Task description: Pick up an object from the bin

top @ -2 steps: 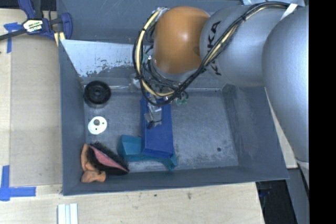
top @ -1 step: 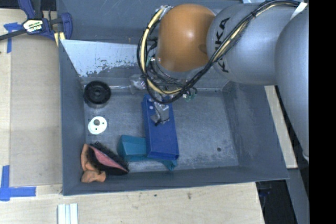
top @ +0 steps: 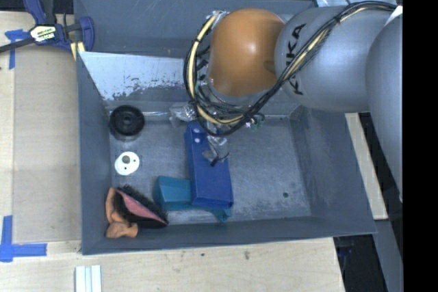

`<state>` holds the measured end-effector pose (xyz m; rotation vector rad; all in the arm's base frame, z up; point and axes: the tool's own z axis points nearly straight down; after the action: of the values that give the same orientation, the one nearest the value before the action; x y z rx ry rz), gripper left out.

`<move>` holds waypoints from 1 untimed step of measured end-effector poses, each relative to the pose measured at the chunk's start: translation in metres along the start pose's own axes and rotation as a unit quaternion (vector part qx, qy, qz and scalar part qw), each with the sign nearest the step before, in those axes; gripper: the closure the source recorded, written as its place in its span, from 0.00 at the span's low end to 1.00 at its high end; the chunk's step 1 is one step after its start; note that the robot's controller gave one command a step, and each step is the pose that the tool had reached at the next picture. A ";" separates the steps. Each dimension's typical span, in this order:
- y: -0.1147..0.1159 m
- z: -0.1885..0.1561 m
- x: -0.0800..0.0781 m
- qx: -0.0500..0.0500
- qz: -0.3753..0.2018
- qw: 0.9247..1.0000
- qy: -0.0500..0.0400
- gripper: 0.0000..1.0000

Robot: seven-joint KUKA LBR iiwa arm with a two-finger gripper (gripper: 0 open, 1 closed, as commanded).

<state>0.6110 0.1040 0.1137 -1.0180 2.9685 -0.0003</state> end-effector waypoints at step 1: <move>-0.017 0.035 -0.008 0.002 -0.162 0.987 -0.004 0.00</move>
Offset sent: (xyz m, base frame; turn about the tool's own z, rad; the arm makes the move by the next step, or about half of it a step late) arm 0.0090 -0.0085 -0.0437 -0.4121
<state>0.6280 0.0961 0.0787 -1.4803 2.7565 -0.0038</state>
